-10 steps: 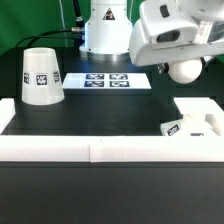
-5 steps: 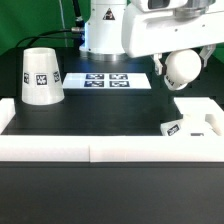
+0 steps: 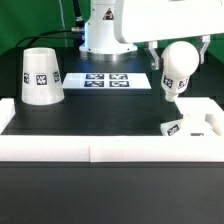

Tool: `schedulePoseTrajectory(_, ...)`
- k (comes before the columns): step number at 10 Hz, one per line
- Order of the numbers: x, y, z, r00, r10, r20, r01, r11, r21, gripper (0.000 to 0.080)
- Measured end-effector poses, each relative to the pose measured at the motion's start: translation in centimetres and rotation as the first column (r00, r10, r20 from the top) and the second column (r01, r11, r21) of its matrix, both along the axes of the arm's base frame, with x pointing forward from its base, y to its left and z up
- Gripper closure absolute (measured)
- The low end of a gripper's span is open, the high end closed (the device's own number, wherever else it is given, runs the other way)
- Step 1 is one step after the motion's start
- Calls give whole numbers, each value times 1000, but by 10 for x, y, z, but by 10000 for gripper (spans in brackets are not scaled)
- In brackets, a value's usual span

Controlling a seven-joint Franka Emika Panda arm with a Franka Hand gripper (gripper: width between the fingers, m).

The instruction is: Assemble lamp

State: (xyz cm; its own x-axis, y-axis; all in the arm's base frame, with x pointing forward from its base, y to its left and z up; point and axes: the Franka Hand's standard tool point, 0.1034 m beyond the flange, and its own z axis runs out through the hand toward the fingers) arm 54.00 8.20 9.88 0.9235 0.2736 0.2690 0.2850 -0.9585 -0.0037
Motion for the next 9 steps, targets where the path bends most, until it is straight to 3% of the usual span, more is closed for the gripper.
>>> schedulePoseTrajectory(2, -1, -2, 1, 999, 37, 19, -37, 999, -13, 220)
schedulePoseTrajectory(4, 3, 2, 12, 999, 45, 23, -45, 999, -10, 220)
schedulePoseTrajectory(8, 34, 16, 47, 1000, 19, 13, -19, 1000, 16, 220)
schedulePoseTrajectory(9, 33, 16, 45, 1000, 26, 13, -26, 1000, 14, 220)
